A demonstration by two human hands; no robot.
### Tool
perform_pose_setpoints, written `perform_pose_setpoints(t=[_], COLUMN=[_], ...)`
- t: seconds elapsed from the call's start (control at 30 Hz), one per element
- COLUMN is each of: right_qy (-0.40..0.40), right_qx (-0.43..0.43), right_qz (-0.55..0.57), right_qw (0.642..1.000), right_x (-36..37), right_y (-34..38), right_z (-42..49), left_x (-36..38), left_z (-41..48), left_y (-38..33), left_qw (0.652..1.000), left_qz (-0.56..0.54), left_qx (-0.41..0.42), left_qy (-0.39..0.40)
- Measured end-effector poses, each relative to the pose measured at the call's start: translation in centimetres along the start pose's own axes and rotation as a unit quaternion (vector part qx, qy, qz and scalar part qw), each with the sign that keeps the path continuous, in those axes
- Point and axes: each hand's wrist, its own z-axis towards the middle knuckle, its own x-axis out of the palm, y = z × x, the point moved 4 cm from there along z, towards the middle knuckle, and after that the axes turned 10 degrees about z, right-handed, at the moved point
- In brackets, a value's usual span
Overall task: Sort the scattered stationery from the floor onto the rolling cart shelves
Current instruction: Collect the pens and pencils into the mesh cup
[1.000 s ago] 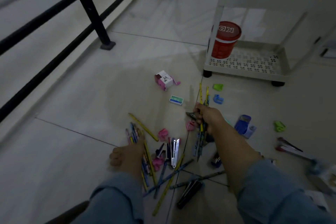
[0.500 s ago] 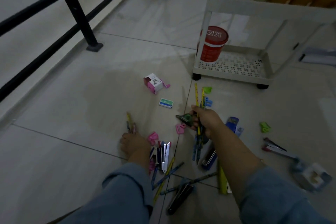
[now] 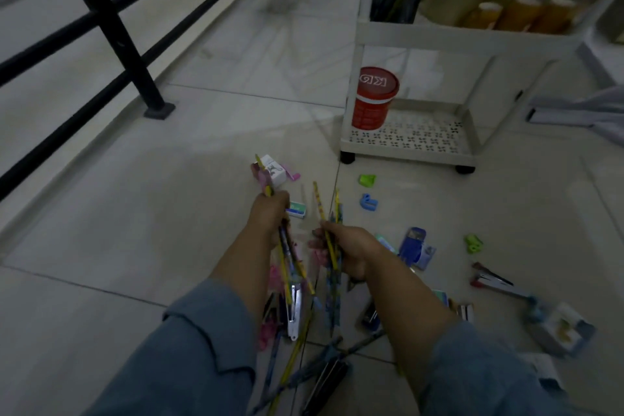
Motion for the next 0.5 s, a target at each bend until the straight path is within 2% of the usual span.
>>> perform_pose_setpoints(t=[0.13, 0.2, 0.33, 0.4, 0.5], right_qy=[-0.022, -0.046, -0.094, -0.096, -0.063], right_qx=[-0.003, -0.030, -0.135, -0.175, -0.130], right_qz=[0.049, 0.054, -0.115, -0.193, -0.195], right_qw=[0.999, 0.997, 0.980, 0.961, 0.970], right_x=[-0.4, -1.2, -2.6, -2.5, -2.1], right_y=[-0.1, 0.4, 2.0, 2.5, 2.1], right_z=[-0.4, -0.7, -1.4, -2.1, -2.0], left_x=[3.0, 4.4, 7.5, 8.0, 8.0], left_z=[-0.7, -1.1, -2.1, -2.0, -1.6], left_y=[-0.3, 0.7, 3.2, 4.2, 4.8], left_qw=[0.996, 0.995, 0.963, 0.950, 0.952], left_qz=[-0.079, -0.091, -0.209, -0.239, -0.247], left_qx=[0.029, 0.003, -0.119, -0.153, -0.153], left_qy=[0.014, 0.045, 0.125, 0.129, 0.097])
